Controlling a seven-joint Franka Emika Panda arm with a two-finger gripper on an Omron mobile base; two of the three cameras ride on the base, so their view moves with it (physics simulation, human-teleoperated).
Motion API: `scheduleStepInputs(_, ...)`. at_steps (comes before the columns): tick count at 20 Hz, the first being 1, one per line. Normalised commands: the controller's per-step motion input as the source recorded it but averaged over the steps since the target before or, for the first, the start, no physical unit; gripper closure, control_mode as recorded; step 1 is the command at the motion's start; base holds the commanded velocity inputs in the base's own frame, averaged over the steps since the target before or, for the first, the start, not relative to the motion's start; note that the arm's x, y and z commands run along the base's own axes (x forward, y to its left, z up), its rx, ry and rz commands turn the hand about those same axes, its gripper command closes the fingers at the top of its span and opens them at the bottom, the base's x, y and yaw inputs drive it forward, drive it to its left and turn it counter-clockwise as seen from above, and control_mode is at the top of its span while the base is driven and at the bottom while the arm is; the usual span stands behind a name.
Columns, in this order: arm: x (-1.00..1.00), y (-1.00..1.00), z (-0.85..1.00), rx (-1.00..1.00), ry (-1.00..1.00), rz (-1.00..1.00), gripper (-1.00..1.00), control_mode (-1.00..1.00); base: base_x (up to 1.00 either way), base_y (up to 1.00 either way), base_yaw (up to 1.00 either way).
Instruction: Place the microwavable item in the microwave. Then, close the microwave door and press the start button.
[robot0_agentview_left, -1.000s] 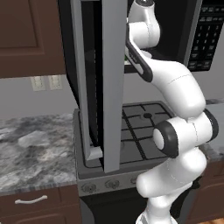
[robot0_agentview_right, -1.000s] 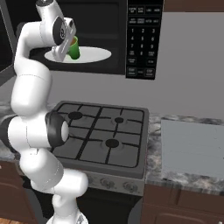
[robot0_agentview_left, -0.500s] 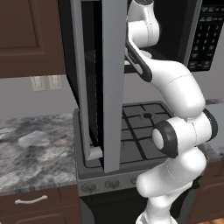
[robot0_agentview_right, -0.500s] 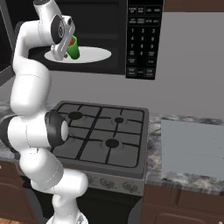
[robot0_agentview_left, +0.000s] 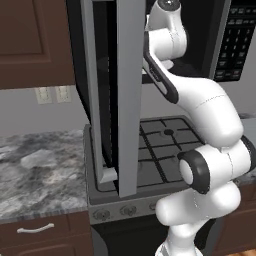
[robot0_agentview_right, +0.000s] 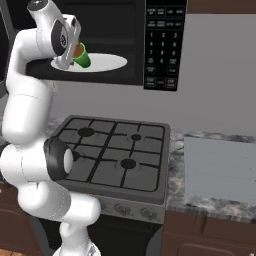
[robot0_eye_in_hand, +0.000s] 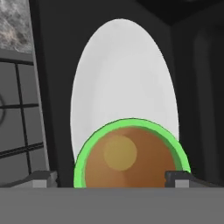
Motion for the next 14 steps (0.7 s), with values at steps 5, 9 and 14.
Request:
scheduleStepInputs(5,0.01,0.00,0.00,0.00,-0.11,0.03,-1.00,-1.00,0.00,0.00,0.00)
scheduleStepInputs(9,0.40,0.00,-0.01,0.00,-0.07,0.07,-1.00,-1.00,0.00,0.00,0.00)
scheduleStepInputs(14,0.58,0.00,0.00,0.00,-0.05,0.05,-1.00,-1.00,0.00,0.00,0.00)
